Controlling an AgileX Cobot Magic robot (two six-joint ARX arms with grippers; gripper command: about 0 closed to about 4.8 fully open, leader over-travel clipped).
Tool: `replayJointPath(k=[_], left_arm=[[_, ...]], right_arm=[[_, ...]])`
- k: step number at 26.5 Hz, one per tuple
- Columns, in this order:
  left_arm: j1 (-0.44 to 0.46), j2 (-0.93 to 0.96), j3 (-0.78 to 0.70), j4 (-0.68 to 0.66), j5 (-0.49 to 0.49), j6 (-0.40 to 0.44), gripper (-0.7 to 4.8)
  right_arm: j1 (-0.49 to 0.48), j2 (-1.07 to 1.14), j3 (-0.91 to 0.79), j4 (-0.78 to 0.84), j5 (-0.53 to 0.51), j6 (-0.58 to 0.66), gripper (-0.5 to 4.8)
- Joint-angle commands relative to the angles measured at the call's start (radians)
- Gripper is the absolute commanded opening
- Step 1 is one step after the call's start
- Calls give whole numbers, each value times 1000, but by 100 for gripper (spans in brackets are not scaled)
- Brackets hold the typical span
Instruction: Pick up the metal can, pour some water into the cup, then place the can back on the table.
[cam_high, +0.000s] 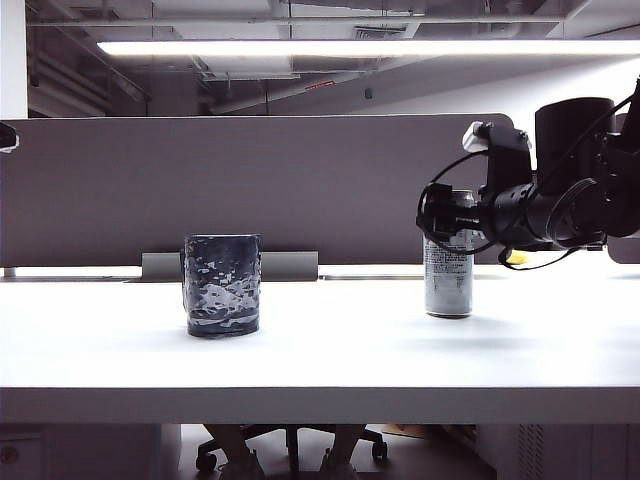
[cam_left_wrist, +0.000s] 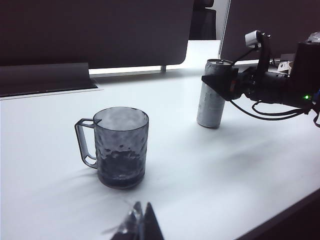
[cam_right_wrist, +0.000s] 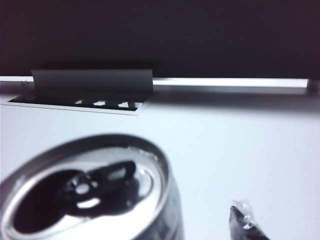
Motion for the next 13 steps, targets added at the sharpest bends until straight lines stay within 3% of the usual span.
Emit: replayJointPath(k=[1, 13], left_arm=[[2, 1, 1, 10, 0, 1, -5], [2, 1, 1, 10, 0, 1, -5]], right_arm=[[0, -1, 2, 5, -26, 10, 479], [0, -1, 2, 5, -25, 11, 479]])
